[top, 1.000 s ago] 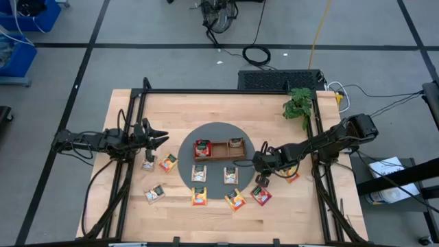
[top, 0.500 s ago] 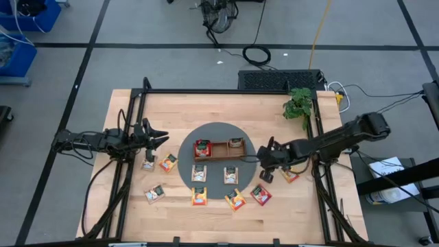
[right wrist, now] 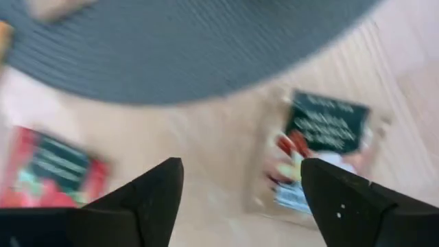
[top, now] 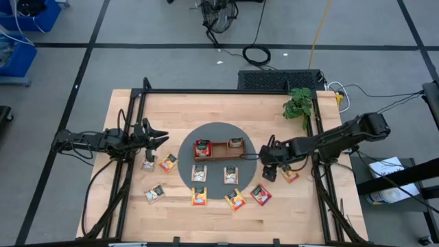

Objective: Pick & Place Tea
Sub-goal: Put the yellow tea bag into the right section of the wooden organizer

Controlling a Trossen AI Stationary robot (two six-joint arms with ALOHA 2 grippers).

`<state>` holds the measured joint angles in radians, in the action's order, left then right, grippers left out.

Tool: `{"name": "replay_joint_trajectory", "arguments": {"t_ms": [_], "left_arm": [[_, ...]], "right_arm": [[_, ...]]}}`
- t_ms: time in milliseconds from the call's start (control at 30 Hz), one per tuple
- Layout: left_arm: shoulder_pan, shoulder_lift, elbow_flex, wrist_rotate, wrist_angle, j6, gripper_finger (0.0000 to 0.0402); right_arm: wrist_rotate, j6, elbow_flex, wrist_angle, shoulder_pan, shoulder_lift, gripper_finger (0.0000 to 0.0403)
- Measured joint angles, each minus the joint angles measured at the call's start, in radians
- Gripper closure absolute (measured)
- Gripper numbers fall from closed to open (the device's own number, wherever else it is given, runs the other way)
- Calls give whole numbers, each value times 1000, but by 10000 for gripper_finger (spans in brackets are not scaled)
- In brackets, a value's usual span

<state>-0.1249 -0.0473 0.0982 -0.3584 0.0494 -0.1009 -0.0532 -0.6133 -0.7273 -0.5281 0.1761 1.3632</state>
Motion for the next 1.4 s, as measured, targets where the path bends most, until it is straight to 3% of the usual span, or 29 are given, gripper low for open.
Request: {"name": "replay_joint_trajectory", "arguments": {"t_ms": [300, 767, 933, 1133, 1400], "left_arm": [[0, 0, 0, 0, 0, 0, 309], [0, 0, 0, 0, 0, 0, 309], [0, 0, 0, 0, 0, 0, 309], [0, 0, 0, 0, 0, 0, 309], [0, 0, 0, 0, 0, 0, 309]], "right_arm": [[0, 51, -1, -52, -39, 72, 187], [-52, 100, -6, -45, -65, 194, 232], [-51, 33, -6, -38, -65, 203, 284], [-29, 43, -5, -42, -65, 205, 387], [-70, 65, -18, -67, -53, 175, 402]]}}
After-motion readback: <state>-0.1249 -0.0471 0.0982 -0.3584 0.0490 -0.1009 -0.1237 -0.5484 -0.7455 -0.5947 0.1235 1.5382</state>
